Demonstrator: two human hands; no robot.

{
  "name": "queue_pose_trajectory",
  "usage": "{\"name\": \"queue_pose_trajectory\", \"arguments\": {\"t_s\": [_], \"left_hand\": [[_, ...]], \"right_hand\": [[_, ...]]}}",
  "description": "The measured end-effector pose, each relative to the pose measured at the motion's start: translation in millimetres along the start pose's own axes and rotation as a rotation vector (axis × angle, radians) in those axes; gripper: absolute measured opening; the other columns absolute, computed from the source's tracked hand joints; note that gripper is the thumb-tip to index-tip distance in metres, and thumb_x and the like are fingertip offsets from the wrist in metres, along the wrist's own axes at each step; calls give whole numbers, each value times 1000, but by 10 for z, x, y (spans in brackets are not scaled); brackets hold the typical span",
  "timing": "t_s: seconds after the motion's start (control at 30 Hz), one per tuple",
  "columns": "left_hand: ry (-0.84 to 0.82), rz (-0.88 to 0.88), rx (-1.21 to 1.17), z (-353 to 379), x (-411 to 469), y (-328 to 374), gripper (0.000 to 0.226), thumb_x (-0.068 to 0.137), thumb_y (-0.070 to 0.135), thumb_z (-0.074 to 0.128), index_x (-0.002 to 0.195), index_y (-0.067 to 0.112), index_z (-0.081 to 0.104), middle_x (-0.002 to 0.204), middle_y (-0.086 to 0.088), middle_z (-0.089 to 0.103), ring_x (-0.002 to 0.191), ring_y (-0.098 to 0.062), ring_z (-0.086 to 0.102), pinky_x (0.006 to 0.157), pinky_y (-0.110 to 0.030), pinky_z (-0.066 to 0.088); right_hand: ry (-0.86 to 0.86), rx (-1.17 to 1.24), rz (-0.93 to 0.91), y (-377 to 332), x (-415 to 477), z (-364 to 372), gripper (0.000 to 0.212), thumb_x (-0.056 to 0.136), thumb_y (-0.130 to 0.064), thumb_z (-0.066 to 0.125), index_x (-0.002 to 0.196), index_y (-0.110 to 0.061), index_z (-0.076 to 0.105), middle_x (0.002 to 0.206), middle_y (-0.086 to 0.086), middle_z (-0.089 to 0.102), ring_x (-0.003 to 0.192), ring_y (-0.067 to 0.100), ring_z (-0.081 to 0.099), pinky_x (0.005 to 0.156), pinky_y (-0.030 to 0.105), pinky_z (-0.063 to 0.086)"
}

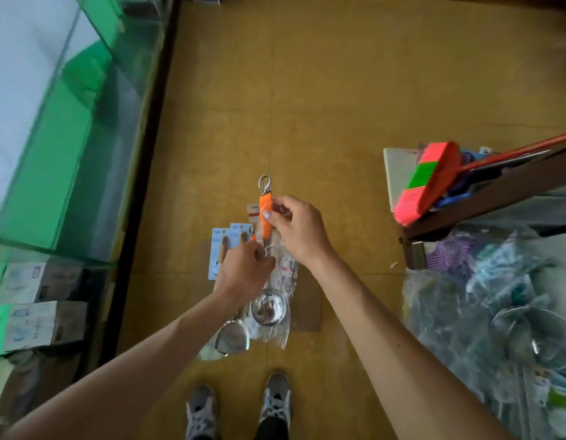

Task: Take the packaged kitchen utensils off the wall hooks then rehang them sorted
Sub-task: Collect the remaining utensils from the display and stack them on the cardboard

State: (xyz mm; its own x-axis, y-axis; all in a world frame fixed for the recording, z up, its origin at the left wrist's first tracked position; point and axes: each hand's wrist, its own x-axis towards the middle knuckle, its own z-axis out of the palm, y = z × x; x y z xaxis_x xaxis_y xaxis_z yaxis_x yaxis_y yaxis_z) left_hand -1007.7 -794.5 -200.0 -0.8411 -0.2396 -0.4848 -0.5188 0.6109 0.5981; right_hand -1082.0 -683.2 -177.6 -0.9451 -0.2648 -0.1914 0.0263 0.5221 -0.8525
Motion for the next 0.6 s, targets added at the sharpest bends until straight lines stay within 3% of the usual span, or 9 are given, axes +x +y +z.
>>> {"name": "queue_pose_trajectory", "arguments": {"t_s": [0.1,0.2,0.37,0.5,0.6], "left_hand": [[-44,-29,-6,319,304,-237,20,87,27,58,72,15,52,69,-6,65,66,-28,63,57,-39,50],[-64,-55,-7,679,587,-472,23,91,29,57,71,23,47,68,-1,63,67,-21,62,53,-31,41],[-117,-112,-54,1206,1005,-938,22,91,32,58,74,27,45,71,0,62,73,-28,63,65,-36,48],[-167,-138,-57,1452,1234,-1267,12,92,32,58,91,21,54,75,-4,66,66,-23,62,62,-35,50],[-196,-170,-62,1556,1374,-1457,29,91,31,59,113,12,57,74,-2,65,62,-20,59,60,-31,48]], "right_hand": [[-30,-19,63,429,239,210,12,94,-15,67,102,-10,73,89,1,71,84,18,66,76,30,52],[-48,-37,126,912,471,420,15,95,-14,66,106,-7,73,88,-1,68,77,12,63,71,23,51],[-67,-63,207,1638,710,839,18,94,-15,66,108,-6,73,96,6,72,87,17,64,77,29,51],[-89,-84,259,2054,835,1140,20,95,-17,65,112,-7,72,104,8,73,86,16,64,69,21,48],[-85,-89,303,2270,942,1339,22,95,-18,65,114,-8,70,102,5,70,87,18,65,82,35,55]]}}
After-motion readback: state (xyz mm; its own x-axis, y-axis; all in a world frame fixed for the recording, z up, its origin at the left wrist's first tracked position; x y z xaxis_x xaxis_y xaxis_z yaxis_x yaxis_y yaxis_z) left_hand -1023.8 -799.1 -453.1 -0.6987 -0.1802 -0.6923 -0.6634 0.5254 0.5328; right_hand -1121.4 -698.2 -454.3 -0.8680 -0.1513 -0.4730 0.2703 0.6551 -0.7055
